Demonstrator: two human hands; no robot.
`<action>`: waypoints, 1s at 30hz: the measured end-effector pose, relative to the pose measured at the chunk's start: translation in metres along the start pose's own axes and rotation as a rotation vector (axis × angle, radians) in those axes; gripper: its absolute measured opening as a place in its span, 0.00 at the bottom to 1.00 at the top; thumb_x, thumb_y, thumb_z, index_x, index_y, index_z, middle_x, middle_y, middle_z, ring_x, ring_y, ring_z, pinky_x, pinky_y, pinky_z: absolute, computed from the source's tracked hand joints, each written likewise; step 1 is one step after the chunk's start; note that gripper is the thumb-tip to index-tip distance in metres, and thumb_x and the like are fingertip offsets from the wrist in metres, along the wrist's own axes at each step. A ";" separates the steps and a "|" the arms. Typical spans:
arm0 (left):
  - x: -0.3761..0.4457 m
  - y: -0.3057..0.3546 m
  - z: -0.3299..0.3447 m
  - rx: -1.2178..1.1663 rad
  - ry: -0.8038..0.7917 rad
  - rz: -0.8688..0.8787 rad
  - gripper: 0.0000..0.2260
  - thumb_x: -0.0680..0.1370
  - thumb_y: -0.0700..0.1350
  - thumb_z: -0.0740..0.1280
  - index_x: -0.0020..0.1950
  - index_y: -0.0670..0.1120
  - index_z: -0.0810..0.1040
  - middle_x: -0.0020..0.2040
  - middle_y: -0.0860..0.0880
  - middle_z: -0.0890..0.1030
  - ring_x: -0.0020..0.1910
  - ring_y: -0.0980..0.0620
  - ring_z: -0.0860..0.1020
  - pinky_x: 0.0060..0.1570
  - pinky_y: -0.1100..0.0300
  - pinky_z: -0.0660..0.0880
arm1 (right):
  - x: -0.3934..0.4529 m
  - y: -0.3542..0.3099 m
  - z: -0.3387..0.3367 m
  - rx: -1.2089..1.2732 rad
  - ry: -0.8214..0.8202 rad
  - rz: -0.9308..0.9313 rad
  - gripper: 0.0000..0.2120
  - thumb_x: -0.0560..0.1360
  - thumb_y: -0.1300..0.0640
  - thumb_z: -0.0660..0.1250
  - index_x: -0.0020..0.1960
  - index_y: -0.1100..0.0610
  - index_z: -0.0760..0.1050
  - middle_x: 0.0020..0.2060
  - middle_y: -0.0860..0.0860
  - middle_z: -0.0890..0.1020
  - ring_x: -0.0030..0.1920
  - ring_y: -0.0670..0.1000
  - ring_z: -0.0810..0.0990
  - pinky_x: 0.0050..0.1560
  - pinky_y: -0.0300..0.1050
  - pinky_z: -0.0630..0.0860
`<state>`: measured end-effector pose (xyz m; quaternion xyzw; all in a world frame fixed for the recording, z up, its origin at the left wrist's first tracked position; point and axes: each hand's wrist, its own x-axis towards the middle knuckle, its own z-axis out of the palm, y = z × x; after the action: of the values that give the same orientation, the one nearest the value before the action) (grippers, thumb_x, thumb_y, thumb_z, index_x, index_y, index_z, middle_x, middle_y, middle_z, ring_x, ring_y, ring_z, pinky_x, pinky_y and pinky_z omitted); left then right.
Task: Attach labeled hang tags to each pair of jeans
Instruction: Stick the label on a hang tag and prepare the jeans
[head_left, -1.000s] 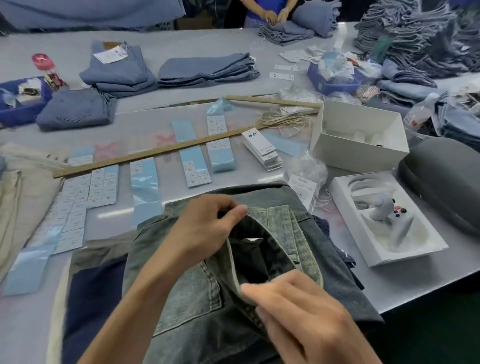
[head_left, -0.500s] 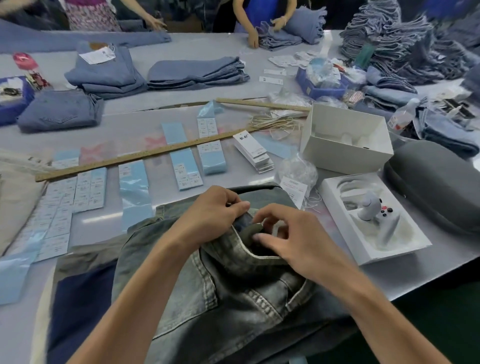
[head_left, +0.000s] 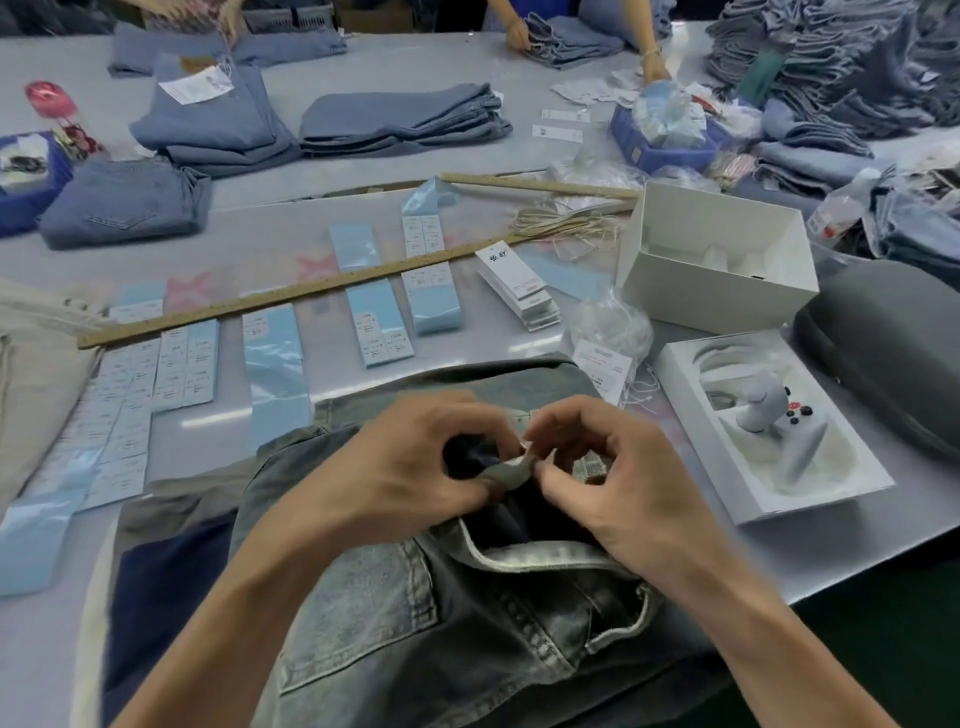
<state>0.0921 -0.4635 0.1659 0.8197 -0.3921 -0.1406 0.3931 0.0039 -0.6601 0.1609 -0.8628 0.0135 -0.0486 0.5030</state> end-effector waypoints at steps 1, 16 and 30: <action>-0.005 0.000 0.003 0.041 0.036 0.033 0.09 0.73 0.44 0.78 0.47 0.57 0.83 0.48 0.59 0.79 0.48 0.57 0.80 0.44 0.59 0.77 | -0.005 -0.002 0.000 -0.044 0.017 -0.057 0.13 0.73 0.61 0.75 0.51 0.45 0.79 0.43 0.44 0.84 0.42 0.48 0.81 0.39 0.33 0.73; -0.040 0.002 0.024 -0.039 0.328 0.128 0.14 0.69 0.32 0.76 0.41 0.52 0.87 0.54 0.52 0.79 0.46 0.57 0.78 0.48 0.67 0.70 | -0.023 -0.009 -0.001 -0.243 0.003 -0.378 0.02 0.75 0.59 0.74 0.47 0.55 0.82 0.46 0.45 0.78 0.49 0.47 0.79 0.48 0.41 0.75; -0.054 0.004 0.031 0.002 0.483 0.210 0.07 0.74 0.39 0.76 0.35 0.44 0.84 0.54 0.49 0.81 0.52 0.45 0.79 0.51 0.58 0.71 | -0.024 -0.004 -0.008 -0.290 -0.112 -0.513 0.03 0.78 0.60 0.71 0.48 0.58 0.83 0.46 0.47 0.74 0.45 0.45 0.74 0.47 0.33 0.68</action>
<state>0.0378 -0.4413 0.1445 0.7849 -0.3699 0.1009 0.4868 -0.0212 -0.6636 0.1664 -0.9023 -0.2259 -0.1240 0.3457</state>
